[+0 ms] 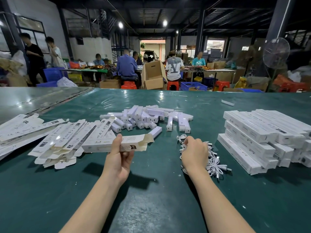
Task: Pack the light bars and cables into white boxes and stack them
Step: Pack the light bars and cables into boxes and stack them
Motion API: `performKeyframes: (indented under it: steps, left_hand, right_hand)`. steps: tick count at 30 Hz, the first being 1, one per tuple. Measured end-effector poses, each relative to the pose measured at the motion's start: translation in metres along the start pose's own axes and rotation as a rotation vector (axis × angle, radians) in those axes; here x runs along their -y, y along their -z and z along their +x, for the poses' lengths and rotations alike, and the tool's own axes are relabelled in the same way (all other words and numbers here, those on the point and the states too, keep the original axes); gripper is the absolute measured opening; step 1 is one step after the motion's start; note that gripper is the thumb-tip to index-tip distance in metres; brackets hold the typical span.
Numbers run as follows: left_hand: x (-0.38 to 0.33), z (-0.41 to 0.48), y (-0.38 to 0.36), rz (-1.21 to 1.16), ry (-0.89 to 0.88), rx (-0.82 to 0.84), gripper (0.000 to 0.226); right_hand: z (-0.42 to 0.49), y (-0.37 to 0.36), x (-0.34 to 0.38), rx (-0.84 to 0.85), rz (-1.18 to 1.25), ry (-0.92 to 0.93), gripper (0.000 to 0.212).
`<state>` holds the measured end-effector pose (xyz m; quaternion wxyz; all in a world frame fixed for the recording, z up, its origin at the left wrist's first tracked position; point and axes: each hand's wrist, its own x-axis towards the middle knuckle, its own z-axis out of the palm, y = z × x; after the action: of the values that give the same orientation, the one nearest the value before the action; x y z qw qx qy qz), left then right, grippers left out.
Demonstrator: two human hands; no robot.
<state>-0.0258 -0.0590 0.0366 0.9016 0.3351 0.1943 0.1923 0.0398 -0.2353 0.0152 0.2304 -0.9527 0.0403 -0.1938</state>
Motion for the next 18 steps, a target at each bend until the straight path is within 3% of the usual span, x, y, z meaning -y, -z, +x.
performKeyframes:
  steps: [6,10,15,18]
  left_hand:
    - [0.004,-0.002,0.001,0.036,0.038,0.083,0.019]
    - [0.002,-0.002,0.003,-0.006,0.082,0.142,0.018]
    - [0.003,-0.001,0.003,0.041,0.119,0.189,0.012]
    - [0.008,-0.001,0.004,0.164,0.117,0.174,0.017]
  right_hand:
    - [-0.003,-0.002,0.007,-0.164,0.234,0.109,0.028]
    - [-0.008,-0.001,0.021,-0.161,0.708,0.137,0.018]
    - [-0.01,0.0,0.032,0.052,1.417,-0.18,0.028]
    - [-0.012,-0.001,0.036,0.143,1.692,-0.316,0.027]
